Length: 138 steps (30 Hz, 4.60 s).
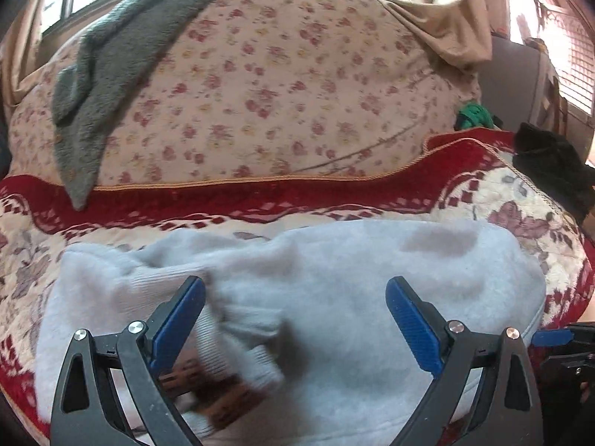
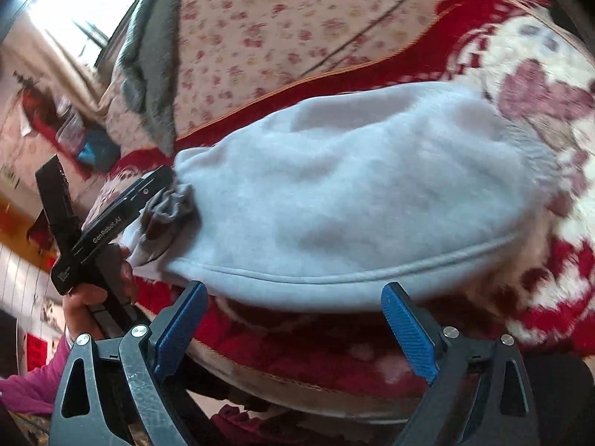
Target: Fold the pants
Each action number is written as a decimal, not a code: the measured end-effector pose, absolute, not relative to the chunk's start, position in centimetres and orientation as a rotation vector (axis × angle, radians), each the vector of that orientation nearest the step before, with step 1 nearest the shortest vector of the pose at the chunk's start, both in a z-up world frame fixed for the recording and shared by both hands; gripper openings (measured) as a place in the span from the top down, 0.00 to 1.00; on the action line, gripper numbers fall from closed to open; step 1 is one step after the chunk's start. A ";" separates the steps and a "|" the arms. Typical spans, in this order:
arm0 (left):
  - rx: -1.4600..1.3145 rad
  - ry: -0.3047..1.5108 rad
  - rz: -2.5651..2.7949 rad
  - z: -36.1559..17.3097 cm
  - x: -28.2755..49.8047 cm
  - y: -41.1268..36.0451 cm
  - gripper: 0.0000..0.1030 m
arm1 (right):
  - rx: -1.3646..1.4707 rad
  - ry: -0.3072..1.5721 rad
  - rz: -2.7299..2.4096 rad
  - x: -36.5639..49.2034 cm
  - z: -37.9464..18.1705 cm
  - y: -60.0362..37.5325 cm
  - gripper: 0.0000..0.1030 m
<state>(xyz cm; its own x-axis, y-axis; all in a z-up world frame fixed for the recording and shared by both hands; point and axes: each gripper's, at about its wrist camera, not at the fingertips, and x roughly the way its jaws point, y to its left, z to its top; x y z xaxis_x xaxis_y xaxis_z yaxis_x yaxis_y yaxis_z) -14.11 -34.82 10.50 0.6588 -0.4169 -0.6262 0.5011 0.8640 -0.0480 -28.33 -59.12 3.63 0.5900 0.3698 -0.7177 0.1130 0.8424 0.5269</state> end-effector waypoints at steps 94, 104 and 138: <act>-0.021 0.802 -1.133 20.4 -1.8 -27.3 0.93 | 0.364 0.580 0.628 -18.4 17.6 -42.0 0.68; -0.134 0.914 -0.802 12.0 0.3 -13.2 0.94 | 0.187 0.733 0.756 -12.8 13.2 -30.9 0.68; -0.059 0.766 -0.756 17.9 -11.7 -15.0 0.35 | 0.185 0.751 0.414 -13.0 10.7 -38.8 0.20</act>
<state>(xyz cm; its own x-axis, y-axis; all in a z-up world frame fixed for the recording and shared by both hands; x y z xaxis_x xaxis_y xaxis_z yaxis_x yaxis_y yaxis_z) -11.74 -15.03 17.91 0.4749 -0.6381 -0.6061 0.5974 0.7394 -0.3104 -13.01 -38.82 10.68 0.6552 0.4278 -0.6227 -0.2977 0.9037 0.3076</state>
